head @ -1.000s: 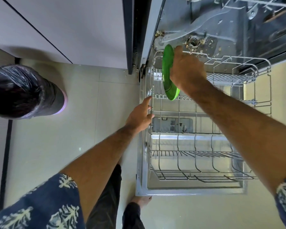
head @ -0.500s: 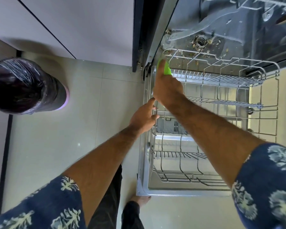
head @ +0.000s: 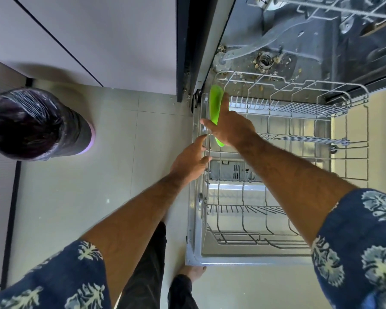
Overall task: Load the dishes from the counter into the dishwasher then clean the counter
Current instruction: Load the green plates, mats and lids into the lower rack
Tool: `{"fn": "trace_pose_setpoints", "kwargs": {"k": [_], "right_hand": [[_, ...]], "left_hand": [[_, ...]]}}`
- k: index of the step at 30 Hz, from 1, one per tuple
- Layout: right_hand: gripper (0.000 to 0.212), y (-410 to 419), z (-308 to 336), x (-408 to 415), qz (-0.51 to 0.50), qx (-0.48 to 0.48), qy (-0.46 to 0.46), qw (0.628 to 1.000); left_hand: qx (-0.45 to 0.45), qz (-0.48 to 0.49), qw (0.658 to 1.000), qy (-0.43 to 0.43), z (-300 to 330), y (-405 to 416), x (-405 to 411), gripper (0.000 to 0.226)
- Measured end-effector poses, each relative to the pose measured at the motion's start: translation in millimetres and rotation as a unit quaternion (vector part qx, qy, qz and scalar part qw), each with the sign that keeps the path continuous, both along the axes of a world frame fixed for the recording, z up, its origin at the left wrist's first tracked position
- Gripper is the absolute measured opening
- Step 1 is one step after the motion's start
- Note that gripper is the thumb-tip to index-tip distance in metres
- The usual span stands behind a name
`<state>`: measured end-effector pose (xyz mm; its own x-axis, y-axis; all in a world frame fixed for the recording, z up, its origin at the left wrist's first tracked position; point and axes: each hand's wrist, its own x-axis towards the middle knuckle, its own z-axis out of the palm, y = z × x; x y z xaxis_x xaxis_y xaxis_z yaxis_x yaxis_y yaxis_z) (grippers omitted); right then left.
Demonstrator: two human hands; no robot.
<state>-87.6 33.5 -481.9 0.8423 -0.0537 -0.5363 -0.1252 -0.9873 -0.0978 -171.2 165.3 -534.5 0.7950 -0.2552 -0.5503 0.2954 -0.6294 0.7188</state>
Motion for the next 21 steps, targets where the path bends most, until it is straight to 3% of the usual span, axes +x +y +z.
{"fn": "trace_pose_setpoints", "kwargs": {"k": [4,9,13,21], "right_hand": [[0.086,-12.6,33.1,-22.1,0.051,-0.009,-0.014,0.999],[0.073,-19.0,104.9,-62.9,0.108,-0.016,-0.023,0.994],[0.072,0.5,193.6,-97.5,0.169,-0.014,-0.052,0.984],[0.074,77.0,364.9,-181.2,0.238,0.041,-0.104,0.965]], "left_hand": [[0.046,-0.012,0.998,-0.036,29.7,9.7,-5.2,0.061],[0.171,-0.068,0.976,-0.120,111.2,22.9,-15.4,0.060],[0.236,-0.091,0.949,-0.190,210.9,43.5,-39.8,0.063],[0.321,-0.124,0.920,-0.189,388.6,124.9,-137.6,0.066]]}}
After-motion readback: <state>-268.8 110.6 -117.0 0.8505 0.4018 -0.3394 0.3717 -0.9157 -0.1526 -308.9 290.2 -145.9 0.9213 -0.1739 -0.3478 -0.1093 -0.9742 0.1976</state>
